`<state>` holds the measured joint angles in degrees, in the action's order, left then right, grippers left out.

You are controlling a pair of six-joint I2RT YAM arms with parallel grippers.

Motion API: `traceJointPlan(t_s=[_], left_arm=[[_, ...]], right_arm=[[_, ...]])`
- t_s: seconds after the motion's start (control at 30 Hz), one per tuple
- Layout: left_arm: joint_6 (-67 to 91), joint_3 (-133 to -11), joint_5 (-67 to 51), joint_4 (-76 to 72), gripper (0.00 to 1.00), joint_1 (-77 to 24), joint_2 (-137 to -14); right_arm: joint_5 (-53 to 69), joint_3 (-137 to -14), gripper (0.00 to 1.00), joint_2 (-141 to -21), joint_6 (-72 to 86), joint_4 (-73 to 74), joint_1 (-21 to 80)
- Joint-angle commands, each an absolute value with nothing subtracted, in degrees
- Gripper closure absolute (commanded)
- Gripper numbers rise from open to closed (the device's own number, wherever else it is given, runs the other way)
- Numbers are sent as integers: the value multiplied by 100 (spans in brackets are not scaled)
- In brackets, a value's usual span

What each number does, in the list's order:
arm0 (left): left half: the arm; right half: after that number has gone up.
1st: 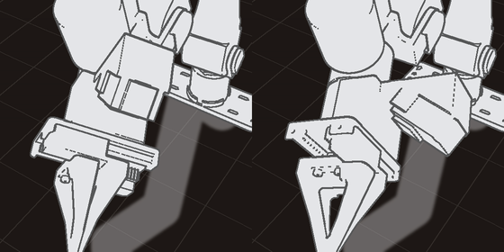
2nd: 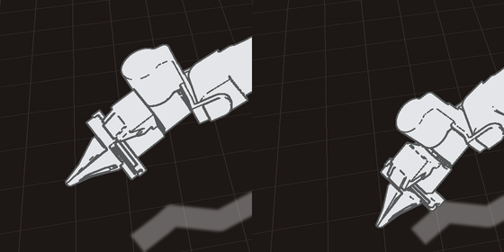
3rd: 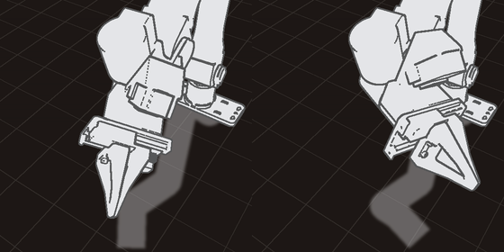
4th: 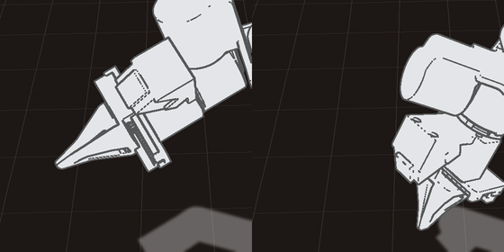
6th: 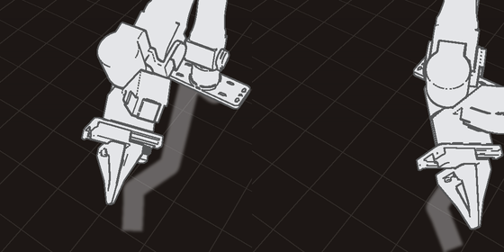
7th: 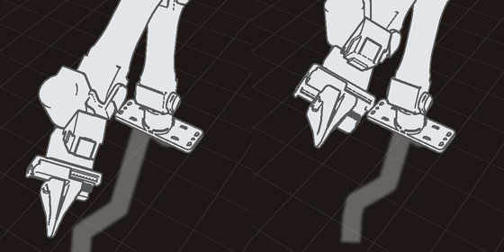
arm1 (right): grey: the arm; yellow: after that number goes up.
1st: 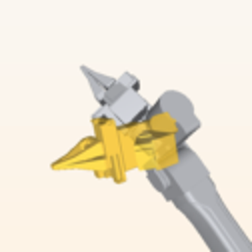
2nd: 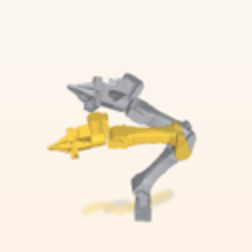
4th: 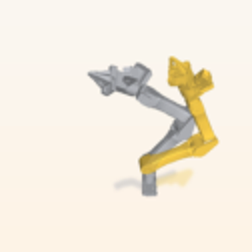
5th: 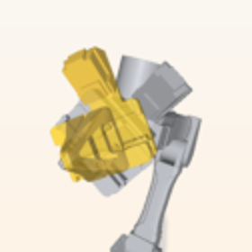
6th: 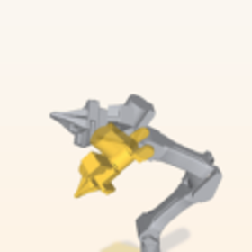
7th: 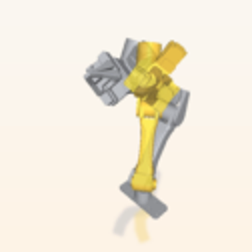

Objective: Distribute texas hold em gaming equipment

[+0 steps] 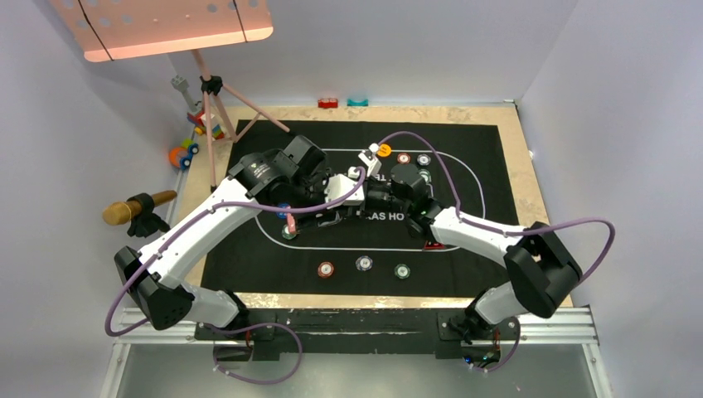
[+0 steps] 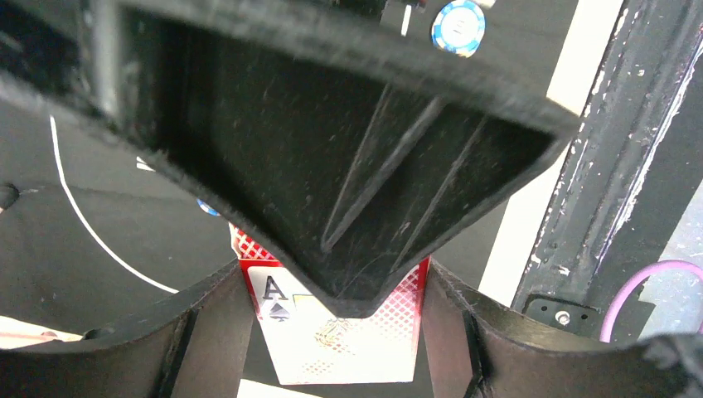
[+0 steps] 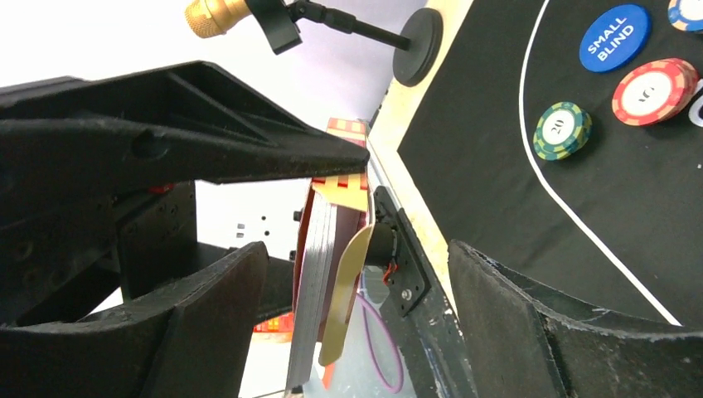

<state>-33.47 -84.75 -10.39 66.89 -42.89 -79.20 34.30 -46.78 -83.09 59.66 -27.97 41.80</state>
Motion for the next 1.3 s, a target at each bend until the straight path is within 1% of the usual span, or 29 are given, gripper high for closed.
traceJointPlan(t_s=[0.0, 0.17, 0.3, 0.33, 0.37, 0.4, 0.43, 0.5, 0.53, 0.57, 0.77, 0.97, 1.1, 1.2, 1.27], left_arm=[[-3217, -8715, -1039, 6402, 100, -4307, -7939], [-3191, -8765, -956, 6305, 100, -4307, -8013], [-3153, -8787, -911, 6283, 100, -4308, -8038], [-3138, -8788, -871, 6268, 97, -4307, -8034], [-3128, -8801, -836, 6260, 92, -4307, -8030], [-3117, -8808, -823, 6262, 82, -4311, -8019], [-3101, -8821, -806, 6261, 64, -4307, -7994], [-3060, -8809, -764, 6232, 22, -4307, -7920], [-3038, -8809, -743, 6218, 6, -4307, -7885], [-3014, -8822, -754, 6214, 1, -4288, -7824], [-2975, -8837, -1319, 6236, 0, -3929, -7218], [-2694, -8463, -2581, 5532, 1, -2606, -6336], [-3450, -7540, -3191, 5638, 0, -2592, -5812], [-3775, -7399, -3395, 6043, 0, -2593, -5912], [-3907, -7235, -3520, 5930, 0, -2593, -5867]], right_arm=[[3607, -5038, 18, -8507, 6276, -3338, 4290], [3678, -5097, 32, -8761, 6512, -3639, 4353], [3738, -5035, 52, -8870, 6689, -3891, 4359], [3747, -5010, 58, -8878, 6718, -3937, 4359], [3759, -4992, 64, -8871, 6731, -3962, 4357], [3761, -4970, 69, -8857, 6728, -3969, 4359], [3766, -4948, 74, -8839, 6724, -3965, 4359], [3795, -4919, 81, -8806, 6716, -3982, 4349], [3810, -4914, 84, -8785, 6715, -3998, 4342], [3820, -4905, 85, -8773, 6715, -4002, 4335], [3839, -4843, 86, -8698, 6710, -3917, 4235], [3890, -4948, 86, -8662, 6595, -3755, 4174], [4020, -5156, 85, -8692, 6574, -3617, 4170], [4025, -5237, 85, -8637, 6567, -3553, 4179], [4023, -5250, 84, -8601, 6618, -3591, 4180]])
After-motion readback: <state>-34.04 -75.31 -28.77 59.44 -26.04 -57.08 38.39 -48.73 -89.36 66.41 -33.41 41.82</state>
